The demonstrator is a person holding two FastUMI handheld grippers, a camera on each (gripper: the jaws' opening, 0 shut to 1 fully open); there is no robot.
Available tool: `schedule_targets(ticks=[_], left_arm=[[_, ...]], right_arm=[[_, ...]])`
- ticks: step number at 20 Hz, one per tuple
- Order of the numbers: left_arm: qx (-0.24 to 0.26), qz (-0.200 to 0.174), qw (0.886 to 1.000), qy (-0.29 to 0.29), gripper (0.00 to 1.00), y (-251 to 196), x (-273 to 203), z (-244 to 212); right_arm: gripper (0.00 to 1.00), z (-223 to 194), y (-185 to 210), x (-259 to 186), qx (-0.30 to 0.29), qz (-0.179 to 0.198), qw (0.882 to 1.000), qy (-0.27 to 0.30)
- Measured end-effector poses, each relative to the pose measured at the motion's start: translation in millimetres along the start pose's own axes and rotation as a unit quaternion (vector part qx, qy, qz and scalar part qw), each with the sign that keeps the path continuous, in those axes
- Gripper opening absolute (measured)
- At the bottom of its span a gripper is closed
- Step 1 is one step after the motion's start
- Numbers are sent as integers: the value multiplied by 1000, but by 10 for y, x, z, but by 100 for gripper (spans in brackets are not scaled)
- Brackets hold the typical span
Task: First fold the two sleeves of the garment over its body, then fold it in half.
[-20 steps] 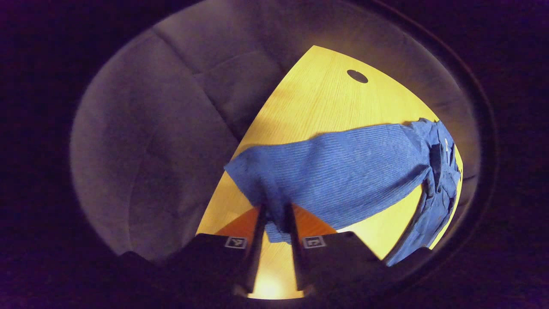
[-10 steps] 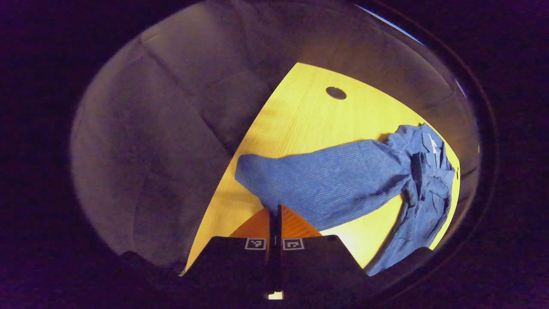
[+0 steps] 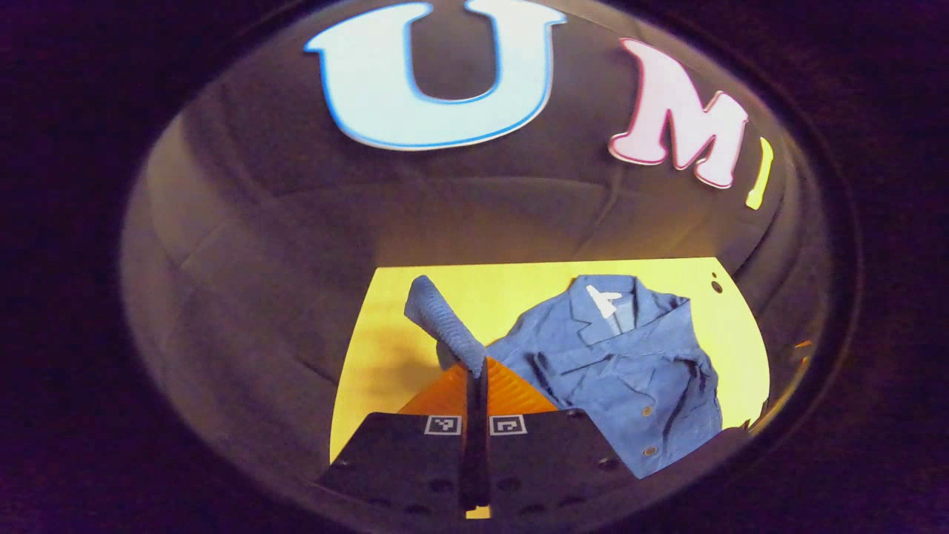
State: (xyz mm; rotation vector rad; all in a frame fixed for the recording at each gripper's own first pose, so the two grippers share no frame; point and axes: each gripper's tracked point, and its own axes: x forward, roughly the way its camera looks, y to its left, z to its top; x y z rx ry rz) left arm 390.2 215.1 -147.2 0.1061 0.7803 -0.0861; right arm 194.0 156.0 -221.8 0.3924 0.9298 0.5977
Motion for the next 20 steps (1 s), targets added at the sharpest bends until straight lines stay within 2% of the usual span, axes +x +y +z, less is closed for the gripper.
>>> schedule_targets(ticks=[3,5,9,11,14,20], left_arm=[[38,-38,998,-24,0,-826,47,431],[45,-70,996,-17,0,-1450,193,516],[62,-117,991,16,0,-2528,523,531],[63,-132,987,65,0,-2957,794,341],[34,-146,977,154,0,-3439,1140,14],[68,-124,968,208,0,-3923,1699,-265]], right_arm=[[97,-23,-249,-188,5,-6,1000,-2],[97,-49,-498,-336,12,-21,1000,-8],[97,-167,-849,-624,54,-37,998,-20],[97,-249,-1037,-700,59,-53,997,-19],[97,-365,-1206,-855,75,-59,995,-20],[97,-576,-1601,-1005,123,-74,989,-19]])
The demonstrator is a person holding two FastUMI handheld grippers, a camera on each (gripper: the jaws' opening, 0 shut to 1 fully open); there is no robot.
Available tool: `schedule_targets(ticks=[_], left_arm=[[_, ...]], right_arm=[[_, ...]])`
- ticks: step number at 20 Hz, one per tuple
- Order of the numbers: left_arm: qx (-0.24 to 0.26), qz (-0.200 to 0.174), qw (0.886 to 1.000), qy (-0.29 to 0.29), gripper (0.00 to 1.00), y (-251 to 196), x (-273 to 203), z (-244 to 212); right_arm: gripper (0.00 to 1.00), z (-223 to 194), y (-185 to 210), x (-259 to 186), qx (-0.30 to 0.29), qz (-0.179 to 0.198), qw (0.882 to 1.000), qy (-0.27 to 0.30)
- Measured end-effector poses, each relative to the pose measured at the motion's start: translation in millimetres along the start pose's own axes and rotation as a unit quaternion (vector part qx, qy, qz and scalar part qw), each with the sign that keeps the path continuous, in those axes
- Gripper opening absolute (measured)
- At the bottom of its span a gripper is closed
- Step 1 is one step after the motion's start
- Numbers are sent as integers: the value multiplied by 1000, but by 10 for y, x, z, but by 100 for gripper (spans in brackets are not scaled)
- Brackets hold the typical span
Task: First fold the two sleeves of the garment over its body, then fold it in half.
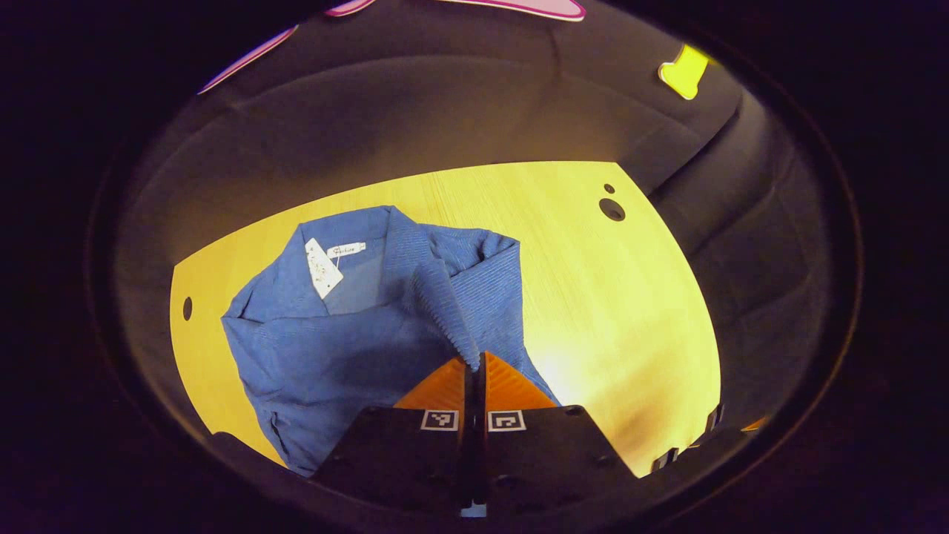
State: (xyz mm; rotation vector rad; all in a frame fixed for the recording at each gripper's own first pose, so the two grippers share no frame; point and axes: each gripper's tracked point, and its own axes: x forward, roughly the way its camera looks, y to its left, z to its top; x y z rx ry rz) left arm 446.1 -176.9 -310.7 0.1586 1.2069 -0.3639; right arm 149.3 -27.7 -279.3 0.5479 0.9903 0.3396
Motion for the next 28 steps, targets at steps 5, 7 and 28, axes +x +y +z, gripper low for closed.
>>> schedule_targets(ticks=[5,7,28], left_arm=[[-35,-77,995,50,52,-553,305,-115],[-45,-91,995,23,65,-624,264,-8],[-162,68,972,156,85,1692,-964,-3949]], right_arm=[[97,-100,-291,171,10,-9,1000,24],[97,-97,-298,258,10,-3,999,33],[98,-1463,-23,1044,-69,-87,960,257]])
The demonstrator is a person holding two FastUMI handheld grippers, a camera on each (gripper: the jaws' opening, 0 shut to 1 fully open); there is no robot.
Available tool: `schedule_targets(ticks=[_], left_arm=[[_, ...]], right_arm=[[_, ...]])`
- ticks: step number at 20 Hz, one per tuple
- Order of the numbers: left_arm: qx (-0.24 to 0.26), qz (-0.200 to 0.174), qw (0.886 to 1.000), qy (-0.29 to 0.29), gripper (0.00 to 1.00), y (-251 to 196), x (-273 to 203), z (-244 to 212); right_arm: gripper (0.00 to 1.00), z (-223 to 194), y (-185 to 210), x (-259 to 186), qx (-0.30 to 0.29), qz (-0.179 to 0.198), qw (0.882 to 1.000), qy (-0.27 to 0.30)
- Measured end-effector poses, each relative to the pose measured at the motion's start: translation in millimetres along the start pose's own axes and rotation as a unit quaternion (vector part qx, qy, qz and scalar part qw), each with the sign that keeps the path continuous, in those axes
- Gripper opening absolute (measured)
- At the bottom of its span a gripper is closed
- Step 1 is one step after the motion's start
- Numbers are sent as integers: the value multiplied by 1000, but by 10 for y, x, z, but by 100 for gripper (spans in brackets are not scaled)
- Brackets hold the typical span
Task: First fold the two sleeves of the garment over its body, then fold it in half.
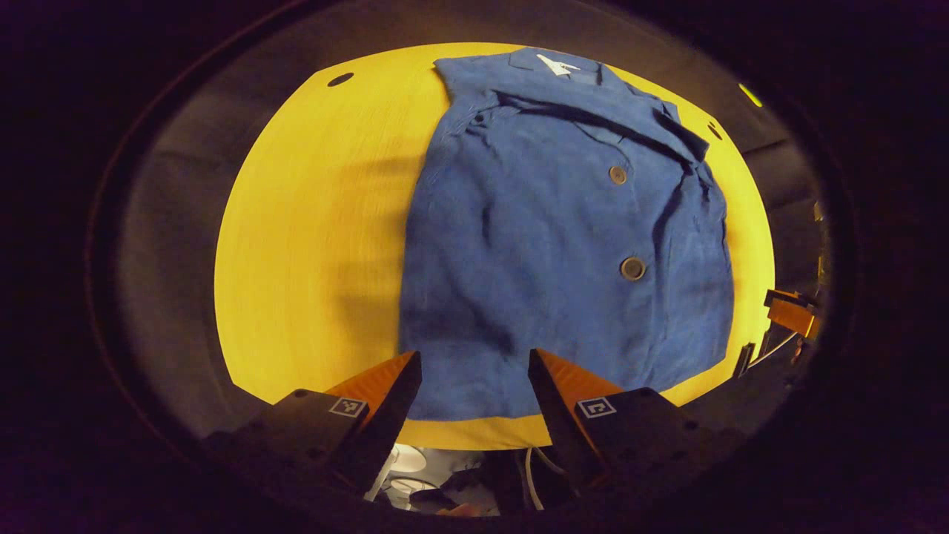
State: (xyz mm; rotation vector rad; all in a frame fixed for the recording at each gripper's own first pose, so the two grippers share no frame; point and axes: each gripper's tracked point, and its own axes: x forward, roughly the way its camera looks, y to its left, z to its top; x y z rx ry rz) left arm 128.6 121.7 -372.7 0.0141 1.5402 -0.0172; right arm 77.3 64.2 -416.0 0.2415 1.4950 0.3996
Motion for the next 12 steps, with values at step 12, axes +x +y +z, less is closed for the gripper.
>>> schedule_targets(ticks=[12], left_arm=[[-13,-16,999,49,85,222,406,-356]], right_arm=[[100,-857,-468,310,-7,-150,980,130]])
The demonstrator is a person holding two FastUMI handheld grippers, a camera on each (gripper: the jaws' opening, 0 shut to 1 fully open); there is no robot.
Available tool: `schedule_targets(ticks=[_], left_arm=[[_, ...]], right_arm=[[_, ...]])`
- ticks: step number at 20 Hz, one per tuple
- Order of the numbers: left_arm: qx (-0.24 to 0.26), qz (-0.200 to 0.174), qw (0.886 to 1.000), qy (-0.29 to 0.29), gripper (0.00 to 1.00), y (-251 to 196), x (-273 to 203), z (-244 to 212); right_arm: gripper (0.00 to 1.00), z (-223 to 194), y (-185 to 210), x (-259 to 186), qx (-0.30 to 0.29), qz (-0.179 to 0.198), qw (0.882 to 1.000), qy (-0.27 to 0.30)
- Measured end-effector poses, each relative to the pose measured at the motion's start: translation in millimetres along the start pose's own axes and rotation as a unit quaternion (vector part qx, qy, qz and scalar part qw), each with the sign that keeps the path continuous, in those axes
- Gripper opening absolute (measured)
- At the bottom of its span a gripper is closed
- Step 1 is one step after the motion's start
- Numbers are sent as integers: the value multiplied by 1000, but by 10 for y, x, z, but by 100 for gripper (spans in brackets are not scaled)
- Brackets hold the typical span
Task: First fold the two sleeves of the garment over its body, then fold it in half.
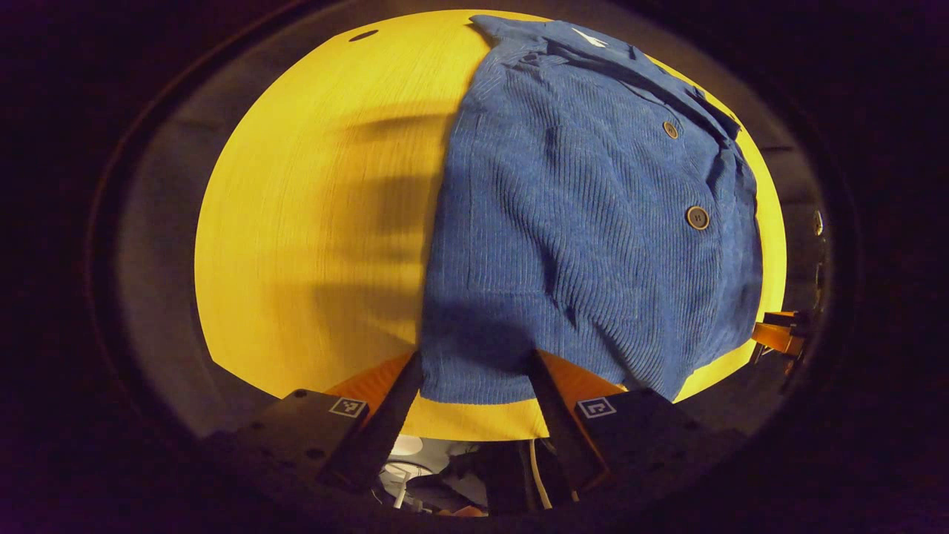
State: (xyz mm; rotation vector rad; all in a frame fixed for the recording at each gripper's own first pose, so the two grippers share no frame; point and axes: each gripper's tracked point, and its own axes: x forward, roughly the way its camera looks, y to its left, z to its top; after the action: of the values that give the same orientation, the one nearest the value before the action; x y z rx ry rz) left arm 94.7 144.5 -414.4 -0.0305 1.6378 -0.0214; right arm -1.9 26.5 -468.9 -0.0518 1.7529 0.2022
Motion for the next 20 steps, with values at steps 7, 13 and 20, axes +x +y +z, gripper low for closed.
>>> schedule_targets(ticks=[7,13,20], left_arm=[[14,-1,1000,9,88,-23,29,-21],[10,-11,1000,10,73,-157,46,-68],[68,-24,997,-8,0,-393,-8,27]], right_arm=[[100,-43,-41,240,12,-38,999,7],[87,-61,113,259,9,-30,999,22],[6,6,271,256,24,-1,999,-23]])
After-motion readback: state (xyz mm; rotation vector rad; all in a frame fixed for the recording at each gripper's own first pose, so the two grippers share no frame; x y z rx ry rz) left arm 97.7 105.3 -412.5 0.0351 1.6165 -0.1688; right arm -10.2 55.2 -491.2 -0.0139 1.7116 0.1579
